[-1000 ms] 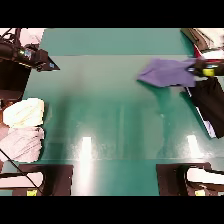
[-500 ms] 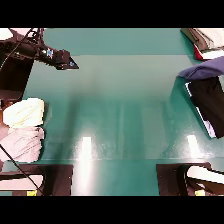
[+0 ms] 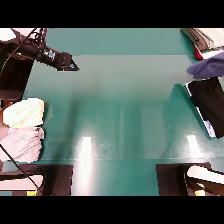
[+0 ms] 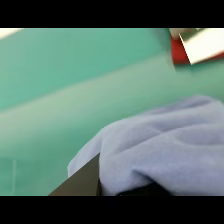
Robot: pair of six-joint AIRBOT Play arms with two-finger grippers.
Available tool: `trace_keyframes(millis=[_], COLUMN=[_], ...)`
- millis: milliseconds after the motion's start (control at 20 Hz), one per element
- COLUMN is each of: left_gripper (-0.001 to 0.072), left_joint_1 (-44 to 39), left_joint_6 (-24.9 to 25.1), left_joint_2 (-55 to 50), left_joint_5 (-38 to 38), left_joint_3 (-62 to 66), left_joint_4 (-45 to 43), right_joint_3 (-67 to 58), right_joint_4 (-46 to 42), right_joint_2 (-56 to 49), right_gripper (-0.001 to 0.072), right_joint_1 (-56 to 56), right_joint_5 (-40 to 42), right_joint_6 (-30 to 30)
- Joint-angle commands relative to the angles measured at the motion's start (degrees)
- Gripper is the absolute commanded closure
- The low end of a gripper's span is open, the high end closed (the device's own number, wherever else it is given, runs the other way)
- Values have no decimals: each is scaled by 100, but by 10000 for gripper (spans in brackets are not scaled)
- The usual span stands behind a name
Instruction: Fold the shirts.
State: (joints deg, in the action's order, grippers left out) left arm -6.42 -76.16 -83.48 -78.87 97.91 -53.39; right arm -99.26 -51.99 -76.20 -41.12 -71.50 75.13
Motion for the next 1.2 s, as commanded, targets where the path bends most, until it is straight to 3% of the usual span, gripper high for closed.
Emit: trace_keyframes(millis=[0,400,450,550,600,750,900,1050,1150], left_gripper=[685,684,684,684,684,684,684,684,684], left_joint_1=[-2,-2,-2,-2,-2,-2,-2,-2,-2], left_joint_6=[11,164,164,166,166,166,166,153,72], left_joint_2=[-4,-2,-2,-2,-2,-2,-2,-2,-2], left_joint_5=[-24,-168,-197,-240,-264,-317,-293,-282,-420], left_joint_3=[0,0,0,0,0,0,0,0,0], left_joint_4=[-52,-63,-63,-63,-63,-63,-63,-52,50], right_joint_3=[389,2490,2717,3156,3379,3923,4041,4041,4041], right_joint_4=[-566,-1436,-1604,-1869,-1864,-1797,-702,538,745], right_joint_2=[284,1578,1698,1897,1978,2179,2284,2522,2730], right_gripper=[692,684,644,261,199,204,208,208,208], right_joint_1=[-181,-1222,-1355,-1650,-1775,-1991,-1836,-975,-2], right_joint_5=[-566,-767,-763,-756,-756,-673,-601,-658,-638], right_joint_6=[411,713,713,713,713,713,708,682,686])
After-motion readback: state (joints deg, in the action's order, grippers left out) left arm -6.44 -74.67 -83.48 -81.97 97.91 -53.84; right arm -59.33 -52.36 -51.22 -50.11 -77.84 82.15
